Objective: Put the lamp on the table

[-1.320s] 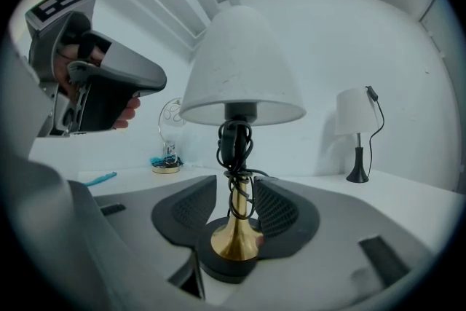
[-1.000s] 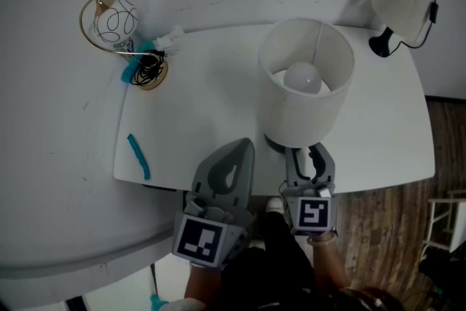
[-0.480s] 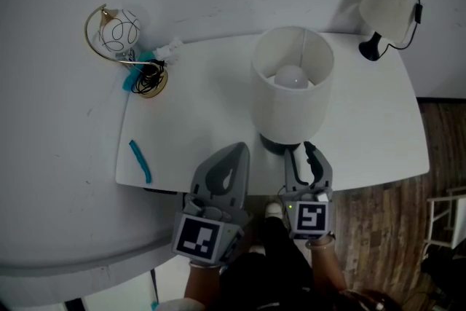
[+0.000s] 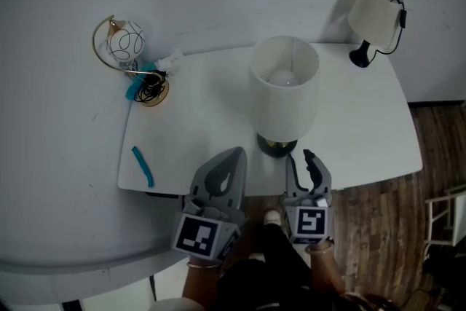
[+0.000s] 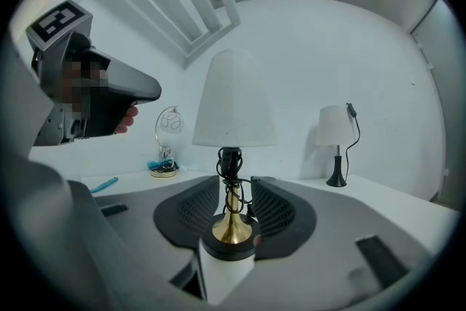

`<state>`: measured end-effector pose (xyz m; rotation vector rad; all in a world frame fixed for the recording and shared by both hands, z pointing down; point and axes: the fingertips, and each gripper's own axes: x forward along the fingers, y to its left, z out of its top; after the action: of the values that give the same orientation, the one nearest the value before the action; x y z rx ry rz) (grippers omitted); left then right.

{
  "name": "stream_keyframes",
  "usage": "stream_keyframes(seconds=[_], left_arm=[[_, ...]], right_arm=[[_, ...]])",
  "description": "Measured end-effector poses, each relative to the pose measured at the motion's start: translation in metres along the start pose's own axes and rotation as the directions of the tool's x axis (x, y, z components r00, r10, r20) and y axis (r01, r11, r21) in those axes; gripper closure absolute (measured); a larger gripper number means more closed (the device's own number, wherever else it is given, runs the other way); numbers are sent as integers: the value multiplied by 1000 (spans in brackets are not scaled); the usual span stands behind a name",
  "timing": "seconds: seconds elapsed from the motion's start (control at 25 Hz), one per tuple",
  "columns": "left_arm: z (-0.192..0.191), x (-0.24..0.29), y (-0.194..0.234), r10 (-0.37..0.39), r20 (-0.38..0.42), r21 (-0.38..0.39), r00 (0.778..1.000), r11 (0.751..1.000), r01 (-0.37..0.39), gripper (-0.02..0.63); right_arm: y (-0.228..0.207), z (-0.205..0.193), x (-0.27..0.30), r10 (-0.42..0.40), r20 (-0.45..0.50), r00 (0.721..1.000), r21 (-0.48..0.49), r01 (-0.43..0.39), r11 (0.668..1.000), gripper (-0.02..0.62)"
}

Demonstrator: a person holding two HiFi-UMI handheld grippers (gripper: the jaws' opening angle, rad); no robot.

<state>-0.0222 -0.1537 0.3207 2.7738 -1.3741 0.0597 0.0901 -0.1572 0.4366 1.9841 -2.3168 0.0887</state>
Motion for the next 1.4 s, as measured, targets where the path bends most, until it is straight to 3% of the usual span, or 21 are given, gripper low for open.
stream_keyframes(seconds=[0.8,1.4], left_arm=[[19,-28,-16,-64,28,19,998,998,64,607],[35,-61,-17,-60,66,23,996,998,59,607]], right_arm=[[11,36,-42,-38,33,999,-54,40,998,462],[31,53,-72,-39,50,998,-55,42,998,462]])
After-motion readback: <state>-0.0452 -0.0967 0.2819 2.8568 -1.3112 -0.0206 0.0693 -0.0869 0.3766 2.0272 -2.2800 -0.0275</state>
